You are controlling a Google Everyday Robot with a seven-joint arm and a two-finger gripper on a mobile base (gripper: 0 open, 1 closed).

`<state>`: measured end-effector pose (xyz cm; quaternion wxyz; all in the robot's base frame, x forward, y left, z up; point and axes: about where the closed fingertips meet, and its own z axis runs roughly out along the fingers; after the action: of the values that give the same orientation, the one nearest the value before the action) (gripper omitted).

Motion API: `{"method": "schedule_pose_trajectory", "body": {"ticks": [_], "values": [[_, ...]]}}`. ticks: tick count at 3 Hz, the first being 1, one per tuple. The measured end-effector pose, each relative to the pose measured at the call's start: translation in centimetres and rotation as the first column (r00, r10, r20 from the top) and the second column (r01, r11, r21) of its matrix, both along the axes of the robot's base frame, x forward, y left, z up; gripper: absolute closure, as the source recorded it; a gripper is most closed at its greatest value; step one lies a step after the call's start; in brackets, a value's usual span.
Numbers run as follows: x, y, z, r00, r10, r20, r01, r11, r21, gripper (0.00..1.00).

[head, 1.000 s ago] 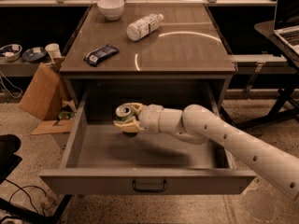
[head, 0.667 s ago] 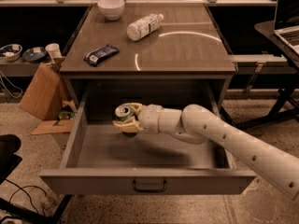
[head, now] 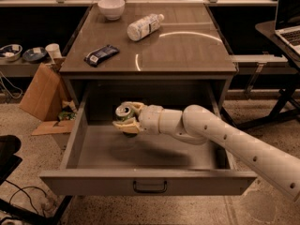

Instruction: Place green can into top drawer

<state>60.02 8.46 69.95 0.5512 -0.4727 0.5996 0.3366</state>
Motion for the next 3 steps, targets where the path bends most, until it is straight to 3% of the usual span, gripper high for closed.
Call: {"method": "schedule_pose_trajectory", "body": {"ticks": [1,3], "values": [[0.00,0.00,0.00,1.0000,0.000,0.000,0.000,1.000,0.000,0.00],[-0.44,0.75,0.52,0.9994,0.033,0.006,-0.033,0.999,-0.018,0.00]]}}
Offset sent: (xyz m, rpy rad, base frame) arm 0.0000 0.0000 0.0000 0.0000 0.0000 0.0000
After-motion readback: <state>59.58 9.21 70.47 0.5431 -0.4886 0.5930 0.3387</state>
